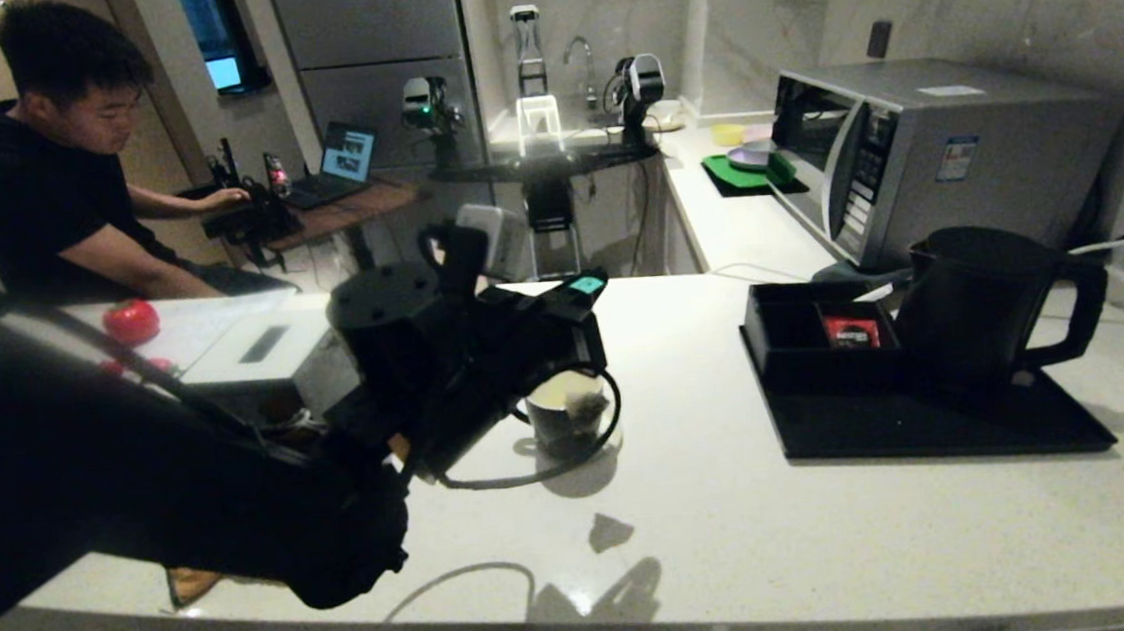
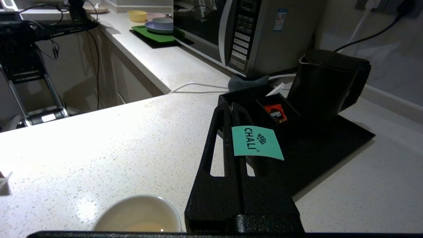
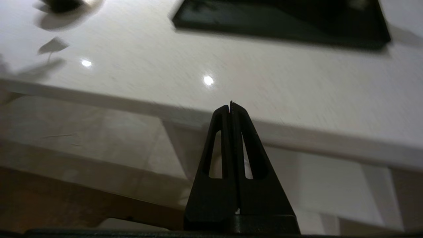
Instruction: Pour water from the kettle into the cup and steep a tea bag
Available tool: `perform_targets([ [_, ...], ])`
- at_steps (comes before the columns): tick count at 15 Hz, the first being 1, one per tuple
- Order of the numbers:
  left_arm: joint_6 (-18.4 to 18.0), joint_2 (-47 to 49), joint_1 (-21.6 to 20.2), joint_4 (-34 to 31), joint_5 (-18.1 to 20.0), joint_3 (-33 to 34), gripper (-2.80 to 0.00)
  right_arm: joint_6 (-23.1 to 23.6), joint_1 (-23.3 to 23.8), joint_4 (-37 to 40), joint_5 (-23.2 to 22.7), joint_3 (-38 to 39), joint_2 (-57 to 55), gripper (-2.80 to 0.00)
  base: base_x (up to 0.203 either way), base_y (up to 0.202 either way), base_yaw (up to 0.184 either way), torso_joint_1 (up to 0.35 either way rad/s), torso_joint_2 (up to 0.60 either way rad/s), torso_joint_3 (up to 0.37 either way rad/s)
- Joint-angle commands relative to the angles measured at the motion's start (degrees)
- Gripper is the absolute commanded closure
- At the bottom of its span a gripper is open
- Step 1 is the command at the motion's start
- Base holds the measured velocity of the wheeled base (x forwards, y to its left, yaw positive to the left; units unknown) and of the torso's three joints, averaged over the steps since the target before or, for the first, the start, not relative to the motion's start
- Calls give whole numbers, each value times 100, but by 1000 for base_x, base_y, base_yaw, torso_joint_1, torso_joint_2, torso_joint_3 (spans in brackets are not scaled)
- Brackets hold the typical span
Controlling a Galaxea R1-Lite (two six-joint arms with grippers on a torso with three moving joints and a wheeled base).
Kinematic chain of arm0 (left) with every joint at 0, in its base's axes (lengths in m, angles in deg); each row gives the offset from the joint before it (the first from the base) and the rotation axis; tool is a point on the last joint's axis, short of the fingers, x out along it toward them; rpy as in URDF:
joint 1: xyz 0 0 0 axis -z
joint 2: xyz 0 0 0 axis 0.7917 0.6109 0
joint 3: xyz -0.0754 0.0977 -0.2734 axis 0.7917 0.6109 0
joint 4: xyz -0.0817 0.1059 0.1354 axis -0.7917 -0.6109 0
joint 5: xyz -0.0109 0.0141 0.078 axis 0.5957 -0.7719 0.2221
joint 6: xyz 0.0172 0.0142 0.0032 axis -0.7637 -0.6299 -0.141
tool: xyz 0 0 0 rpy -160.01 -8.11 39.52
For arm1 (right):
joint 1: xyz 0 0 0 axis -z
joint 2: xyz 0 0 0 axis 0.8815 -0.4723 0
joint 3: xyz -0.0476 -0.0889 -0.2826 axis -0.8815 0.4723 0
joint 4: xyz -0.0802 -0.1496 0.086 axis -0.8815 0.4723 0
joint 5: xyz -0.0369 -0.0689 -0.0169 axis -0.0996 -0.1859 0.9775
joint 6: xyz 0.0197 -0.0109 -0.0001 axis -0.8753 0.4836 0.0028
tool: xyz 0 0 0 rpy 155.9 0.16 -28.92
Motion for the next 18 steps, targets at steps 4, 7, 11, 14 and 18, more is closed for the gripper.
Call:
perform_targets([
  [4,12,139,-10,41,-10,-126,0,9,-9,438,365,3,574,0,0,0,0,0,0,0],
  [7,13,175,-54,41,-35,-142,0,40,-18,487,771,82,960,0,0,0,0,0,0,0],
  [11,21,279,-210,41,-63,-206,0,117,-18,483,985,202,1446,0,0,0,0,0,0,0],
  [14,30,433,-311,41,-69,-486,0,114,-18,475,960,202,1726,0,0,0,0,0,0,0],
  [18,23,634,-431,41,-53,-617,0,132,-18,431,941,211,2007,0,0,0,0,0,0,0],
])
